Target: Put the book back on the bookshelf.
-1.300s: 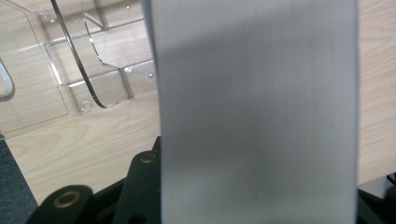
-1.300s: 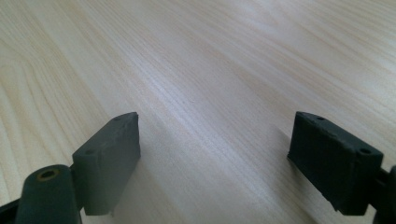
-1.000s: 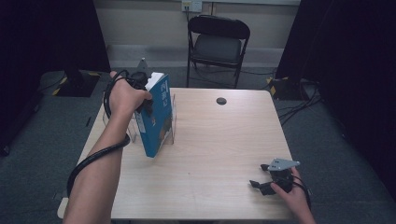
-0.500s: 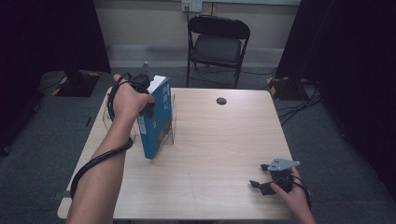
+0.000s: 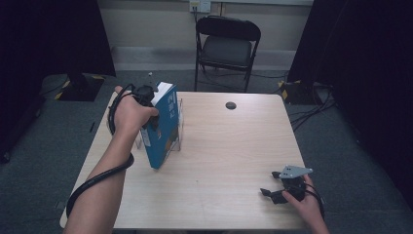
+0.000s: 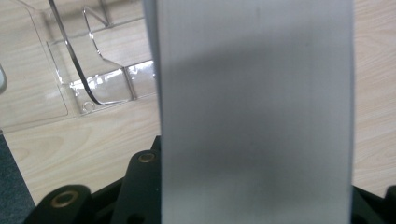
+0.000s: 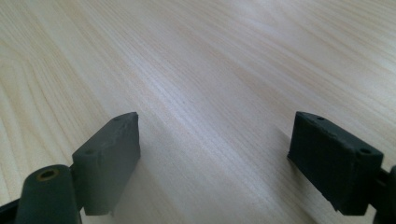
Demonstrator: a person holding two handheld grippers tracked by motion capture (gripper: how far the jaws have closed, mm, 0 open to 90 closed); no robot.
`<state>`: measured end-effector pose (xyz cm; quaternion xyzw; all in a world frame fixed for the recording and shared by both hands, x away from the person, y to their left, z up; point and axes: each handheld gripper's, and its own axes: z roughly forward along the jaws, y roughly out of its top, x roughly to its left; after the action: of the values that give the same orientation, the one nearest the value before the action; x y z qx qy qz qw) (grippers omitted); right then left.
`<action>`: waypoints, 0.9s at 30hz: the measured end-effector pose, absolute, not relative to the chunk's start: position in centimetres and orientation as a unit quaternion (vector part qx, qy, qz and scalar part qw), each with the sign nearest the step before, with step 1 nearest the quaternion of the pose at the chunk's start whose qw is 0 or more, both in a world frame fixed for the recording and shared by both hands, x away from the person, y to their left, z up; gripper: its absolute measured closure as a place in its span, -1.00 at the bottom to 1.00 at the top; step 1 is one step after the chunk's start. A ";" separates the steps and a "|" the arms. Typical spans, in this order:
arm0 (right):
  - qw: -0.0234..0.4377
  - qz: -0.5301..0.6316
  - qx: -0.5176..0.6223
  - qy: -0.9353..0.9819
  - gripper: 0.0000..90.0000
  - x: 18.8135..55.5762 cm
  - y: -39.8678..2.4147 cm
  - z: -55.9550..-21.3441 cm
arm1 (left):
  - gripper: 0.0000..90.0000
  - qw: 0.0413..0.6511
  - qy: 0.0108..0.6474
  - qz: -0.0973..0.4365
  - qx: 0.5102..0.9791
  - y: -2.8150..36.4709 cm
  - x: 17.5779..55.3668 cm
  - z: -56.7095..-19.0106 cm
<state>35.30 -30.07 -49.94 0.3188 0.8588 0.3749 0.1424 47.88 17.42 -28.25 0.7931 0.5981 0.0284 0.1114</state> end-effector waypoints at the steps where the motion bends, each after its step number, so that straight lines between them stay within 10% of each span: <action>1: 0.142 0.375 0.319 0.859 -0.66 35.3 -30.1 -49.9 | 0.37 0.111 0.598 0.030 0.793 17.5 47.8 -28.3; 27: 0.142 0.374 0.319 0.859 -0.68 35.4 -30.0 -49.9 | 0.35 0.113 0.580 0.041 0.806 17.5 46.4 -29.6</action>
<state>35.36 -29.96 -49.95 0.3187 0.8592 0.3743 0.1417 46.43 17.54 -29.64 0.8059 0.5797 0.0409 0.1135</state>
